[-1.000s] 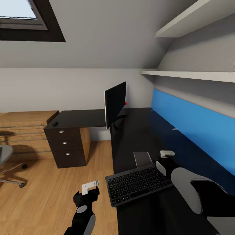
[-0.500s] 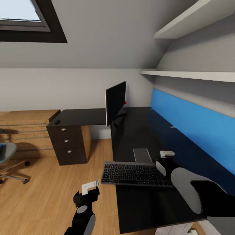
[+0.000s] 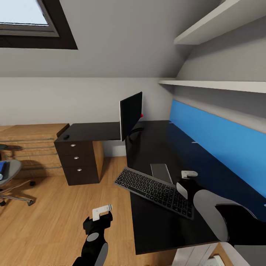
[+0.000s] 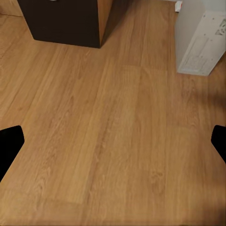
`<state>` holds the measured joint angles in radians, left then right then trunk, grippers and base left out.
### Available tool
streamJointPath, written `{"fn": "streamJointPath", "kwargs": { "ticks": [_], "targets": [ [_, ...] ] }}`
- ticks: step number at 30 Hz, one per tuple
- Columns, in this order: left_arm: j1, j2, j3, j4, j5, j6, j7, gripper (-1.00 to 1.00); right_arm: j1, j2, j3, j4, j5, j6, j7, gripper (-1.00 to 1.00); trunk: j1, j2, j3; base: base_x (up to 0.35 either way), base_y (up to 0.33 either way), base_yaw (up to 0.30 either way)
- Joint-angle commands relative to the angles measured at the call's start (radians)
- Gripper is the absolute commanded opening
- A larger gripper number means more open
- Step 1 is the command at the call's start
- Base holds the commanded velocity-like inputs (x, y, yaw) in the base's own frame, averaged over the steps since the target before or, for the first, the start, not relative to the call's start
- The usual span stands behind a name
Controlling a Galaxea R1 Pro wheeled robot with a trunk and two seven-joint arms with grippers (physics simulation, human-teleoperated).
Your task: In the bedroom, organize the workspace by keeping the computer under the desk, ensuring the monitor is on the desk, placing the keyboard on the desk next to the monitor, placing the mouse on the desk next to the keyboard, moving the folder from the swivel chair onto the desk next to the mouse, stacking the notebook on top of the folder with the pen on top of the notebook, and positioning the swivel chair next to the desk.
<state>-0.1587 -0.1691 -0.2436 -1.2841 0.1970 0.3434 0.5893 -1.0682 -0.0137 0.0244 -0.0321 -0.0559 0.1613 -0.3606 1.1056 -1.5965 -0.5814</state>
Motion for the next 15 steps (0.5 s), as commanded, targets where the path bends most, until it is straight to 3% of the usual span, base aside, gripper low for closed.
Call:
{"fn": "streamJointPath", "kwargs": {
  "ticks": [1, 15],
  "targets": [
    [-0.001, 0.0, -0.002, -0.001, 0.007, 0.003, 0.007, 1.0, 0.001, 0.0, 0.002, 0.0, -0.014, 0.006, -0.003, 1.0, 0.0, 0.0, -0.001, -0.029, 0.0, 0.0],
    [-0.001, 0.0, -0.002, -0.001, 0.007, 0.003, 0.007, 1.0, 0.001, 0.0, 0.002, 0.0, -0.014, 0.006, -0.003, 1.0, 0.0, 0.0, -0.001, -0.11, 0.0, 0.0]
  ]
}}
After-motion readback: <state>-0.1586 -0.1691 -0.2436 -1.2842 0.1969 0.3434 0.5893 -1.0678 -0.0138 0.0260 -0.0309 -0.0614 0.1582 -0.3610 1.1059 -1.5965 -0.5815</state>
